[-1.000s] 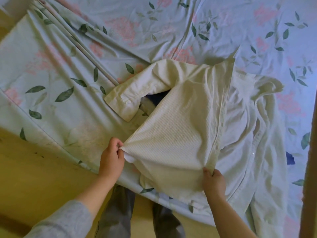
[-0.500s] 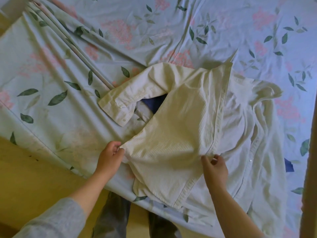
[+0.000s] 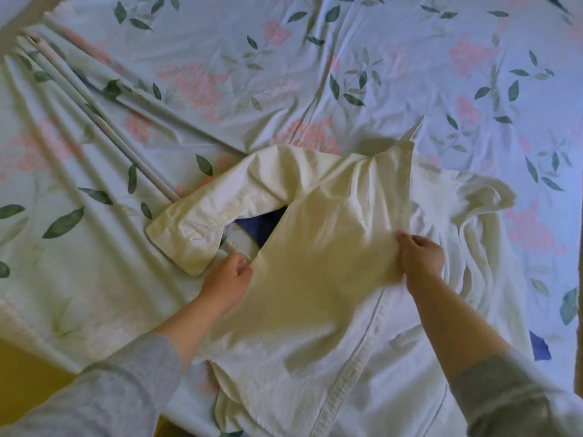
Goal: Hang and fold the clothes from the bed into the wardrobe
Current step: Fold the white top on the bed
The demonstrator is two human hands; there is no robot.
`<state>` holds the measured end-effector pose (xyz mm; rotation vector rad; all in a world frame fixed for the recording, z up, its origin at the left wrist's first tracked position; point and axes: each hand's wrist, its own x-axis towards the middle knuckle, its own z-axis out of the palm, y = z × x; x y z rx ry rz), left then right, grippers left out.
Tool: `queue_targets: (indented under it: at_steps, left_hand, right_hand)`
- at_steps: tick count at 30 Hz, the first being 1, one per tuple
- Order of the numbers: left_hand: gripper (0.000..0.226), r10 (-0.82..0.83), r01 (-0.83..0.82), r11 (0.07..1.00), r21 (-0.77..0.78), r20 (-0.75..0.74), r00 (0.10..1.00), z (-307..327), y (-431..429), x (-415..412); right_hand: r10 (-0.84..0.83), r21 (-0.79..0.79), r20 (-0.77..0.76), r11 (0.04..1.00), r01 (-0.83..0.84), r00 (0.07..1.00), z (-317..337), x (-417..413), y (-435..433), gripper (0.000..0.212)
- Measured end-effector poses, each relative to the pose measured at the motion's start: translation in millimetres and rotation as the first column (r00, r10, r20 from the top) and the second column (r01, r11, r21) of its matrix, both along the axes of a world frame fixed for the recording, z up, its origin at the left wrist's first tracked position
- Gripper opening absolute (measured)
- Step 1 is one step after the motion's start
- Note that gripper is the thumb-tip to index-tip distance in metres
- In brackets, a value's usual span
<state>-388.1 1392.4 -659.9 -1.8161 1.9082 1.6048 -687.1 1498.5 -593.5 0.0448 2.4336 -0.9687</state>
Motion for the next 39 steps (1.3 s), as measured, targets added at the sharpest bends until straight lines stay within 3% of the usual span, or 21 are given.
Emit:
queue_targets:
  at_steps: [3,8,13,16,20,22,24,27,28,30,34,39]
  left_hand:
    - [0.032,0.021,-0.021,1.000,0.013,-0.007,1.000,-9.4,-4.7,-20.7]
    - [0.031,0.013,-0.013,1.000,-0.013,-0.002,1.000,-13.6,-9.4,-47.2]
    - [0.031,0.024,-0.024,0.999,0.025,-0.030,0.999,-14.3,-27.9,-76.7]
    - [0.041,0.120,-0.118,0.993,0.020,-0.091,0.989,-10.1,-45.8,-98.9]
    - [0.014,0.099,-0.103,0.995,-0.016,-0.166,0.981,-5.3,-56.4,-119.5]
    - [0.015,0.070,-0.073,0.997,-0.012,-0.186,0.980,-3.5,-54.0,-122.4]
    - [0.025,0.060,-0.058,0.998,0.019,-0.198,0.978,-0.8,-51.7,-122.8]
    - [0.072,0.115,-0.092,0.976,0.196,-0.108,0.987,6.9,-53.4,-123.8]
    - [0.076,0.151,-0.126,0.955,0.268,-0.077,0.985,7.5,-54.5,-124.4]
    - [0.062,0.185,-0.152,0.936,0.317,-0.078,0.980,7.4,-57.6,-126.9]
    - [0.029,0.204,-0.153,0.946,0.287,-0.158,0.966,10.9,-61.1,-135.9]
    - [0.028,0.268,-0.207,0.950,0.235,-0.273,0.924,12.1,-65.8,-136.9]
  right_hand:
    - [-0.112,0.062,-0.114,0.991,0.120,0.987,-4.5,-15.9,26.9,0.034]
    - [-0.127,0.143,-0.037,0.981,0.131,0.991,-10.9,-25.5,58.4,0.020]
    - [-0.106,-0.003,-0.039,0.994,0.106,0.994,-15.0,-33.7,43.2,0.038]
    - [-0.106,-0.066,0.000,0.992,0.105,0.994,-11.3,-46.2,31.0,0.039]
    - [-0.313,-0.081,-0.031,0.947,0.310,0.949,-11.3,-56.8,35.5,0.024]
    - [-0.410,-0.056,-0.061,0.912,0.407,0.910,-12.7,-56.4,44.0,0.028]
    - [-0.372,-0.048,-0.015,0.927,0.371,0.928,-13.0,-56.7,50.2,0.031]
    - [-0.281,-0.091,0.111,0.952,0.291,0.953,-10.5,-63.9,50.8,0.026]
    - [-0.269,-0.103,0.127,0.954,0.282,0.955,-10.0,-67.4,49.9,0.028]
    - [-0.234,-0.127,0.113,0.960,0.248,0.966,-10.1,-74.6,47.5,0.037]
    - [-0.182,-0.155,0.010,0.971,0.182,0.983,-11.7,-81.5,44.3,0.022]
    - [-0.111,-0.142,-0.045,0.984,0.104,0.993,-16.2,-82.4,41.2,0.019]
